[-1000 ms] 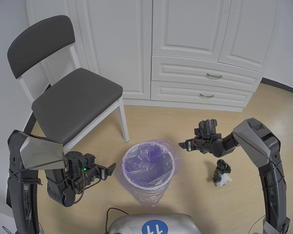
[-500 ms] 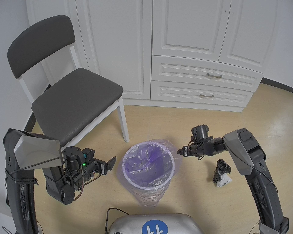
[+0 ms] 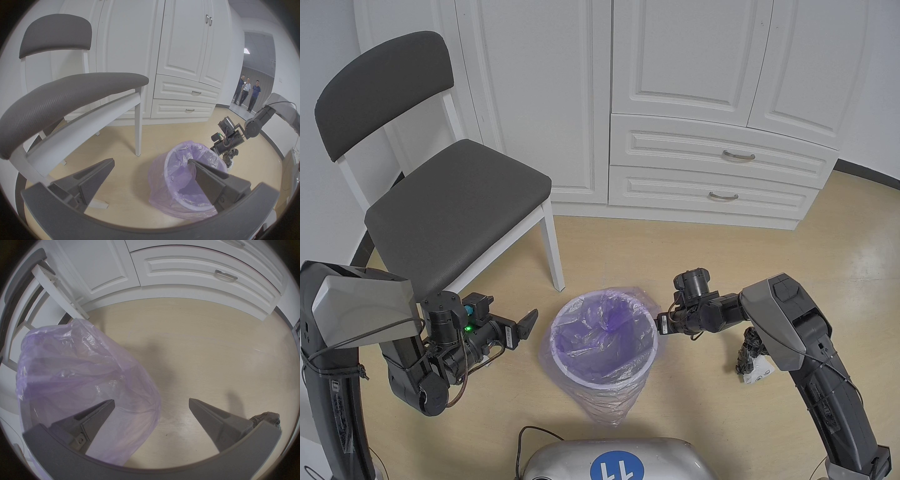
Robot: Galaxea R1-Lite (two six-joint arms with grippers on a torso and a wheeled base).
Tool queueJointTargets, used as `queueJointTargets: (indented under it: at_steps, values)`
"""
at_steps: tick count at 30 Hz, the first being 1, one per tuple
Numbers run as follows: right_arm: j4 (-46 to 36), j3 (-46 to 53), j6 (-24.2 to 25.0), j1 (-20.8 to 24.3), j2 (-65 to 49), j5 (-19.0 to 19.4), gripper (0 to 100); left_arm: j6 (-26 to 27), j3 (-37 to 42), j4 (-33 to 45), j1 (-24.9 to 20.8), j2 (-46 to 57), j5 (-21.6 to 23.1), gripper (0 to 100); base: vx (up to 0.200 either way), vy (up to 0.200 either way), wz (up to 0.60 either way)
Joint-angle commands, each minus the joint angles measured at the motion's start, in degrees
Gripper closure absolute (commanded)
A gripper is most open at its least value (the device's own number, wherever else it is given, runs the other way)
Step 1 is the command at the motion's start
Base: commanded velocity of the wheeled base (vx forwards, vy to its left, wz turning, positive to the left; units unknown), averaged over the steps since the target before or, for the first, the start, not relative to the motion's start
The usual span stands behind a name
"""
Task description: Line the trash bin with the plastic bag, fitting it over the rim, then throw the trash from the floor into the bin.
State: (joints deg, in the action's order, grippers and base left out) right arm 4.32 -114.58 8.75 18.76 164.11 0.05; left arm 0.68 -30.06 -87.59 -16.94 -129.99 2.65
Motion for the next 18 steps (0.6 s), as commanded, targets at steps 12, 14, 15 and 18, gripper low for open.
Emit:
queueJointTargets:
  at_steps: [12,14,15,18]
  values:
    - [0.25,2.17,0.39,2.68,-1.07,0.13,0,0.02,0.79,-0.04,-1.07,3.43,-1.33,0,0.000,0.000,0.00]
    - [0.17,2.43,0.39,2.60,-1.16,0.04,0,0.02,0.79,-0.13,-1.34,3.69,-2.29,0,0.000,0.000,0.00]
    - [0.25,2.69,0.39,2.33,-1.25,0.04,0,0.02,0.79,-0.13,-1.42,3.95,-2.47,0,0.000,0.000,0.00]
    - [0.34,4.98,0.48,1.19,-3.27,0.13,0,0.02,1.15,-0.13,-1.95,4.74,-2.56,0,0.000,0.000,0.00]
